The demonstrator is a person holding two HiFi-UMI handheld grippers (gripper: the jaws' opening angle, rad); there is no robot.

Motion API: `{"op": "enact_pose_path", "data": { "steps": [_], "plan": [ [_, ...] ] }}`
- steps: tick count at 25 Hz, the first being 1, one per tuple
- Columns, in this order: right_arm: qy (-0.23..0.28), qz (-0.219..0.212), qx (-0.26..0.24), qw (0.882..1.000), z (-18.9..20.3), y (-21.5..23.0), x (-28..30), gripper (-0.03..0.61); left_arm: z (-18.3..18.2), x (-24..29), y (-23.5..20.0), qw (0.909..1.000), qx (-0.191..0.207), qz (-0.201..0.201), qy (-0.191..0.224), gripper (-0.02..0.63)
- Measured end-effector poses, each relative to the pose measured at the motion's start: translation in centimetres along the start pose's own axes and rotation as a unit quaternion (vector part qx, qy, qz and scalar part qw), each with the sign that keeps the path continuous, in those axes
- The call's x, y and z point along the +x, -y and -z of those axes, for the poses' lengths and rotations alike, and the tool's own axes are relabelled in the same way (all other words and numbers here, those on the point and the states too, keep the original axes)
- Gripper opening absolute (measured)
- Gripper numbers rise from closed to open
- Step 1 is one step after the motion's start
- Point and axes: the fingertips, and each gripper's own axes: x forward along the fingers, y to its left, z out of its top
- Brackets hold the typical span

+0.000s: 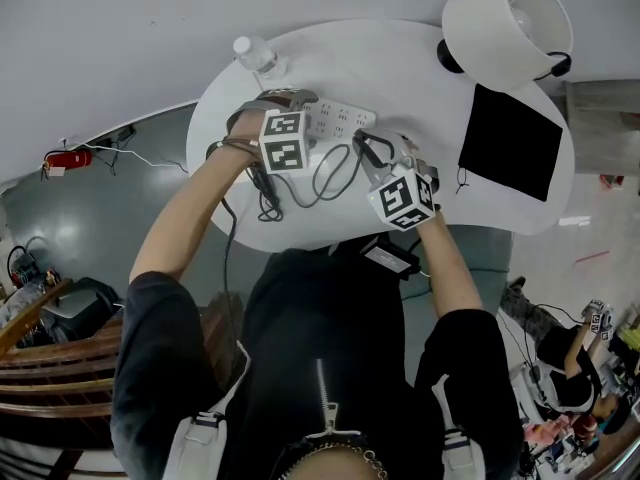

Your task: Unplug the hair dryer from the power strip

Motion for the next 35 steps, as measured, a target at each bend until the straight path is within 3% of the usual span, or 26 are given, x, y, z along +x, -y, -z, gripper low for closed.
{"op": "enact_pose_path", "data": {
  "steps": [8, 11, 15, 16, 25, 35],
  "plan": [
    [0.014, 0.030, 0.013, 0.999, -2.2, -0.4, -2.8, 0.055, -1.5, -5.4, 1.5, 0.9945, -0.040, -0.058, 0.078, 0.367],
    [0.020, 0.038, 0.019, 0.999, -2.9, -0.6, -3.9, 0.055, -1.7, -7.5, 2.1, 0.9909, -0.043, -0.088, 0.092, 0.241],
    [0.035, 0.040, 0.027, 0.998, -3.7, -0.8, -5.4, 0.055, -2.0, -10.3, 2.7, 0.9817, -0.075, -0.129, 0.118, 0.054],
    [0.040, 0.039, 0.028, 0.998, -4.0, -0.9, -5.8, 0.055, -2.1, -10.9, 2.9, 0.9793, -0.083, -0.139, 0.122, 0.035],
    [0.076, 0.023, 0.052, 0.995, -5.2, -1.5, -8.7, 0.055, -2.3, -13.3, 5.8, 0.9625, -0.149, -0.189, 0.125, 0.021],
    [0.093, 0.016, 0.042, 0.995, -5.3, -4.0, -11.3, 0.055, -1.9, -15.0, 10.3, 0.9527, -0.173, -0.221, 0.115, 0.021]
  ]
}}
